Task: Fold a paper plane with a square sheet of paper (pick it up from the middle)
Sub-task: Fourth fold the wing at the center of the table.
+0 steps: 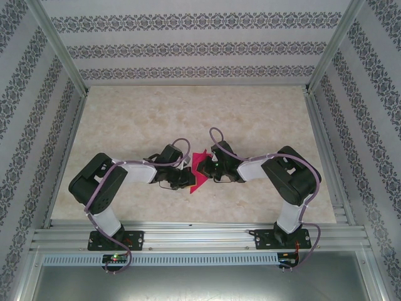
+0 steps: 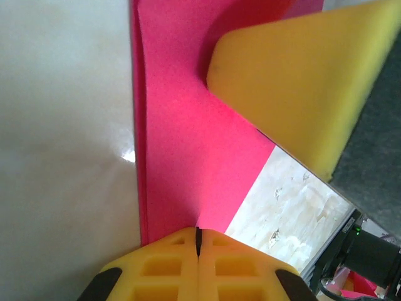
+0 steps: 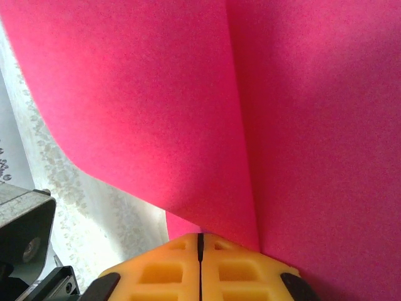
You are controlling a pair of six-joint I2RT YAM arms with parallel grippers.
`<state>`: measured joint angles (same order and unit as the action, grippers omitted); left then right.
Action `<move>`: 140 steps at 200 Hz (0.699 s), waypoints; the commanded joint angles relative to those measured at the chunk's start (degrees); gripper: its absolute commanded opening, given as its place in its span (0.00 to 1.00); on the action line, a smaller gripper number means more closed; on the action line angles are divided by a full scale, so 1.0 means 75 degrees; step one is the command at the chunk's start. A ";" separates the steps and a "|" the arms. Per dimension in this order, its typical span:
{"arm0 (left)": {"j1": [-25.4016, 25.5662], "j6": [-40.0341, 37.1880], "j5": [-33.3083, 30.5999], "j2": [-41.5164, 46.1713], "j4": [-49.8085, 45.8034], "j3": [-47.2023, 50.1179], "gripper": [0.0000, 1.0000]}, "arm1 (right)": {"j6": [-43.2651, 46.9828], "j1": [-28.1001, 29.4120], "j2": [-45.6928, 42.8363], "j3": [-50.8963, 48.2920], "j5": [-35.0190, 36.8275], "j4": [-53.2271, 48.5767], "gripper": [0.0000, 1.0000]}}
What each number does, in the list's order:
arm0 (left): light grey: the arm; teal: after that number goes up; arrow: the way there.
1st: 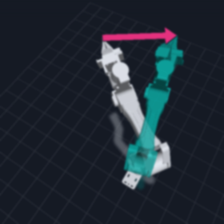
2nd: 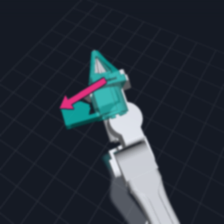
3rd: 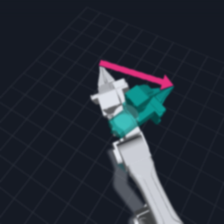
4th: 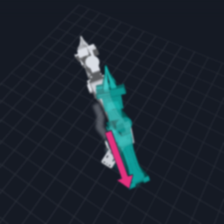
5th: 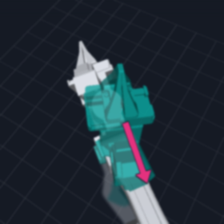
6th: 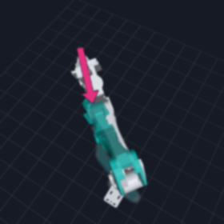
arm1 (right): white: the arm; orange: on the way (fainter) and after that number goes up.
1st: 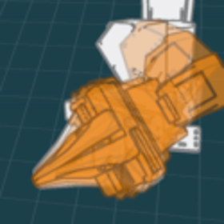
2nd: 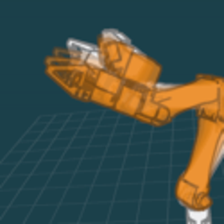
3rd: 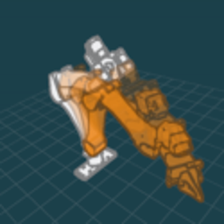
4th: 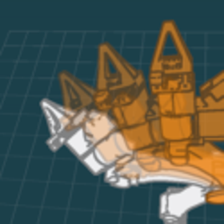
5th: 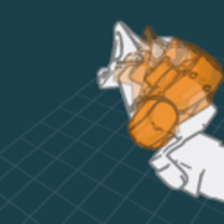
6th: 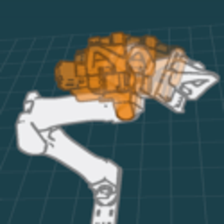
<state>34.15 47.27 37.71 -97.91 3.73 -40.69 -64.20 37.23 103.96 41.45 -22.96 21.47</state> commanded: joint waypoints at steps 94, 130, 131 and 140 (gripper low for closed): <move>0.0479 -0.0456 -0.0385 0.1366 -0.2386 0.1331 0.04 | 0.0001 -0.0035 0.0502 -0.0418 0.0731 -0.1183 0.08; 0.0487 -0.0445 -0.1081 0.2758 -0.3054 0.0977 0.05 | -0.0379 0.0163 0.0443 -0.0538 0.1011 -0.1062 0.08; 0.0486 -0.0444 -0.1098 0.2791 -0.3059 0.0963 0.05 | -0.0397 0.0166 0.0433 -0.0548 0.1022 -0.1049 0.08; 0.0474 -0.0392 -0.1233 0.2992 -0.3034 0.0845 0.05 | -0.0549 0.0219 0.0359 -0.0646 0.1153 -0.0964 0.07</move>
<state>37.19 45.01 32.86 -80.47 -12.60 -32.38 -65.84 37.69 103.88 40.82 -22.44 22.55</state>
